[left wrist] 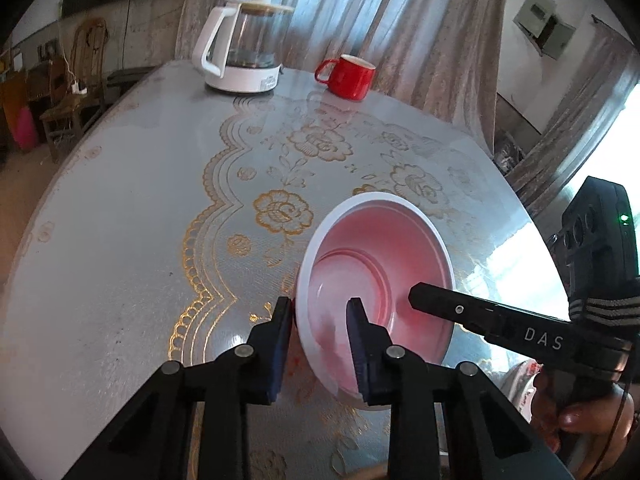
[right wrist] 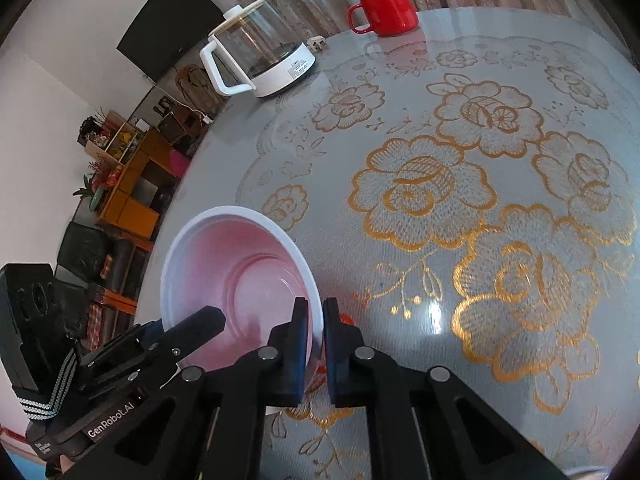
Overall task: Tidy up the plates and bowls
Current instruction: 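Lift and carry the pink-and-red bowl over the yellow bowl with the right gripper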
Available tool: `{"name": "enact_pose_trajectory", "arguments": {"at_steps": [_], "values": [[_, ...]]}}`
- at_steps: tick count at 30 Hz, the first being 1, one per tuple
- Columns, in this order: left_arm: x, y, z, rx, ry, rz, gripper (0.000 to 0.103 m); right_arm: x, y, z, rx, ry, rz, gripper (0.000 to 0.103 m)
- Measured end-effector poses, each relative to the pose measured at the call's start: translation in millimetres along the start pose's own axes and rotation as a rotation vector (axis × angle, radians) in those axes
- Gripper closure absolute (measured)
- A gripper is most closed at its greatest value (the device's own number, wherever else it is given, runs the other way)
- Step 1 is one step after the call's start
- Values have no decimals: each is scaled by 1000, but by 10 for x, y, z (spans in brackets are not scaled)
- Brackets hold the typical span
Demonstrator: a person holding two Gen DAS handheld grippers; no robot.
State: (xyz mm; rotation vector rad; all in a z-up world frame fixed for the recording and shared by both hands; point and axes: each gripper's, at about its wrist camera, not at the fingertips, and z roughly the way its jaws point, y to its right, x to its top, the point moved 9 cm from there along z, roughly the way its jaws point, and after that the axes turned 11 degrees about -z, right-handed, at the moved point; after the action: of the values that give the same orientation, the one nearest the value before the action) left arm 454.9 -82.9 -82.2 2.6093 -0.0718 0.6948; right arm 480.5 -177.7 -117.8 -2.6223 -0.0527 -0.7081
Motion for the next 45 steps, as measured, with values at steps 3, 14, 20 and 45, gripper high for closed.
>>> {"name": "enact_pose_trajectory", "arguments": {"at_steps": [3, 14, 20, 45], "values": [[-51, 78, -134, 9, 24, 22, 75, -42, -50, -126, 5, 14, -5, 97], [-353, 178, -590, -24, 87, 5, 75, -244, -248, -570, 42, 64, -6, 96], [-547, 205, -798, -20, 129, 12, 75, -428, -343, -723, 70, 81, 2, 96], [-1050, 213, -1188, 33, 224, 35, 71, -1048, -636, -1058, 130, 124, 14, 94]]}}
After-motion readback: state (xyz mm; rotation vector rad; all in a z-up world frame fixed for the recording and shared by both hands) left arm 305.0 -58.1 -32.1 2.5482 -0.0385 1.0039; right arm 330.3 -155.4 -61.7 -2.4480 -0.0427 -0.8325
